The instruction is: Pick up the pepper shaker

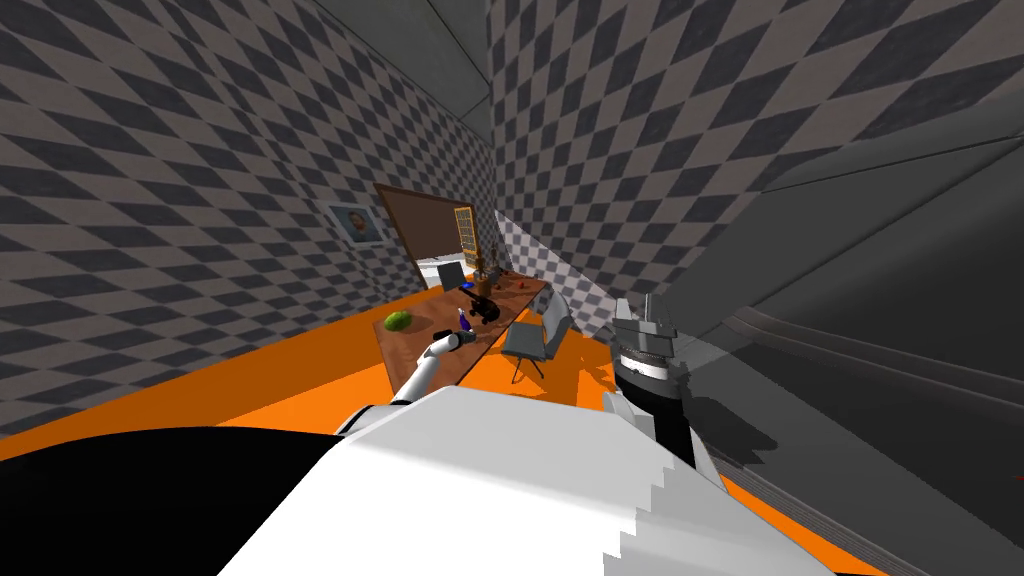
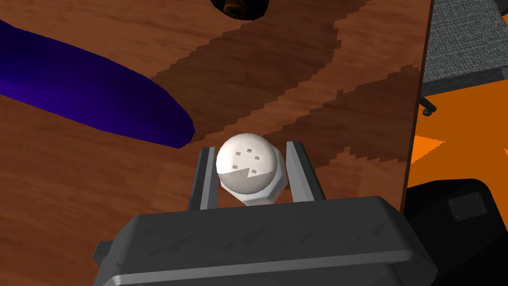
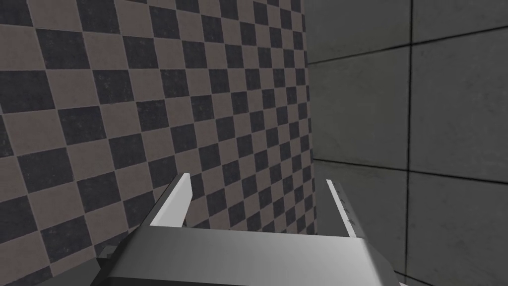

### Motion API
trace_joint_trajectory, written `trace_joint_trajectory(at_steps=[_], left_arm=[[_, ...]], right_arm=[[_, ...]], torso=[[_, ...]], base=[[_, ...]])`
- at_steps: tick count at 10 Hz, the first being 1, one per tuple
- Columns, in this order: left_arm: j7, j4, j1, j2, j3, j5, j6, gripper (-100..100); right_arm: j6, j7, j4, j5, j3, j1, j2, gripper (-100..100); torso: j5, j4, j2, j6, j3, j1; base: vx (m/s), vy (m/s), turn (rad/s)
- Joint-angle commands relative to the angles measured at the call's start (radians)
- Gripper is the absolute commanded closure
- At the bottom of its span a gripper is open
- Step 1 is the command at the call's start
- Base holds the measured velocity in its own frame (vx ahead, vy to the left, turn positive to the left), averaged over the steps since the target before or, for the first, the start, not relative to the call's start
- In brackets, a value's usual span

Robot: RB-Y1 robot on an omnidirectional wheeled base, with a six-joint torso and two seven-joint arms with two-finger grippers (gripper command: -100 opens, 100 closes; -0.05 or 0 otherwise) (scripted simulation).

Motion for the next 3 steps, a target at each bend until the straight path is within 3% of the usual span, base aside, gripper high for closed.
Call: trace_joint_trajectory(at_steps=[1, 2, 3], left_arm=[[-0.010, -0.028, 0.015, 0.008, -0.016, 0.017, 0.019, 100], [-0.007, -0.014, 0.007, 0.006, -0.009, 0.013, 0.011, 100], [-0.008, -0.016, 0.008, 0.007, -0.010, 0.014, 0.013, 0]], right_arm=[[0.000, 0.000, 0.000, 0.000, 0.000, 0.000, 0.000, 0], [0.000, 0.000, 0.000, 0.000, 0.000, 0.000, 0.000, 0], [0.000, 0.000, 0.000, 0.000, 0.000, 0.000, 0.000, 0]], torso=[[0.000, 0.000, 0.000, 0.000, 0.000, 0.000], [0.000, 0.000, 0.001, 0.001, 0.001, 0.000], [0.000, 0.001, 0.002, 0.001, 0.001, 0.002]], base=[[0.039, -0.066, 0.125], [0.012, -0.031, 0.025], [0.003, -0.007, -0.005]])
